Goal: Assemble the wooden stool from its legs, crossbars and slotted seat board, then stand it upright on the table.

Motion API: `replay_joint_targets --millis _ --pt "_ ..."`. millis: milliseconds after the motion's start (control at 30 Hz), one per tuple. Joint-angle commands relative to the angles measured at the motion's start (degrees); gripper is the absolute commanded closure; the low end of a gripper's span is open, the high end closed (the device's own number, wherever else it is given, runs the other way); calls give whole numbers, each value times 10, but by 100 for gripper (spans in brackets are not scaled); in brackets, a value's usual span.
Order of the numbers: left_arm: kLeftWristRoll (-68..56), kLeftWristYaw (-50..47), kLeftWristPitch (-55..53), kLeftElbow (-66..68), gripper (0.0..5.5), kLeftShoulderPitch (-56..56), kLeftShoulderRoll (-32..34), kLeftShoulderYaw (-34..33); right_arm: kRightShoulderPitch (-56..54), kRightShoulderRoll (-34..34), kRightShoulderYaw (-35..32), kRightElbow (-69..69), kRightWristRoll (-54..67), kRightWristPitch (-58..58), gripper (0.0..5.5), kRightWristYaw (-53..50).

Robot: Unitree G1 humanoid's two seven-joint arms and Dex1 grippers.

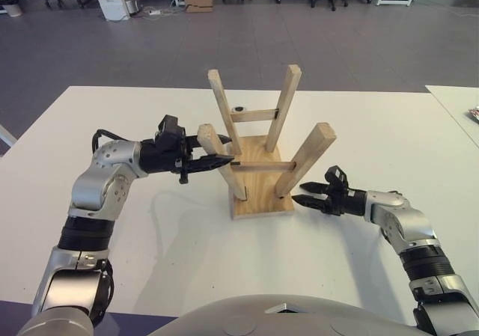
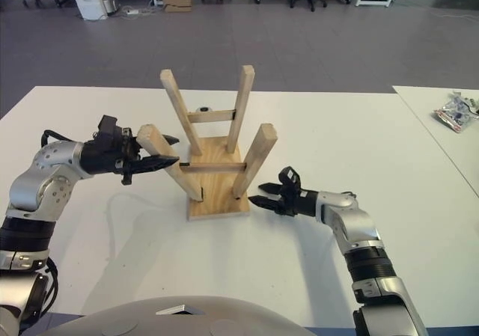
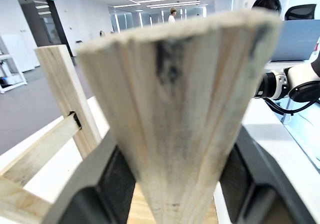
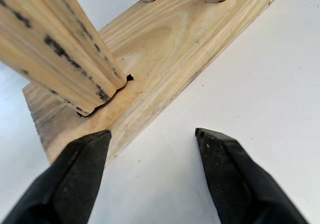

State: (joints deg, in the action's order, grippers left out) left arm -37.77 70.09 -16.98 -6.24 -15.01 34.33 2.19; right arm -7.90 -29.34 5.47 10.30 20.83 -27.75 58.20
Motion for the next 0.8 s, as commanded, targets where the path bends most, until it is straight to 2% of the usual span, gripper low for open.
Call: replay_joint_targets --millis 33,200,333,367,667,800 --pt "105 -53 -18 36 347 99 -10 93 3 13 20 -19 -3 7 233 7" --pt "108 -75 6 60 347 92 -21 102 1 17 27 -28 -7 7 233 9" --pt "73 -51 9 58 347 93 -27 93 -1 21 29 -31 -7 7 233 7" --pt "78 -46 11 60 307 94 -22 96 -1 23 29 -31 -8 8 233 5" --pt "119 -70 64 70 161 109 -40 76 -1 18 16 -27 -8 14 233 3" --pt "127 -28 66 -7 83 188 22 75 0 2 6 -37 -6 11 233 9"
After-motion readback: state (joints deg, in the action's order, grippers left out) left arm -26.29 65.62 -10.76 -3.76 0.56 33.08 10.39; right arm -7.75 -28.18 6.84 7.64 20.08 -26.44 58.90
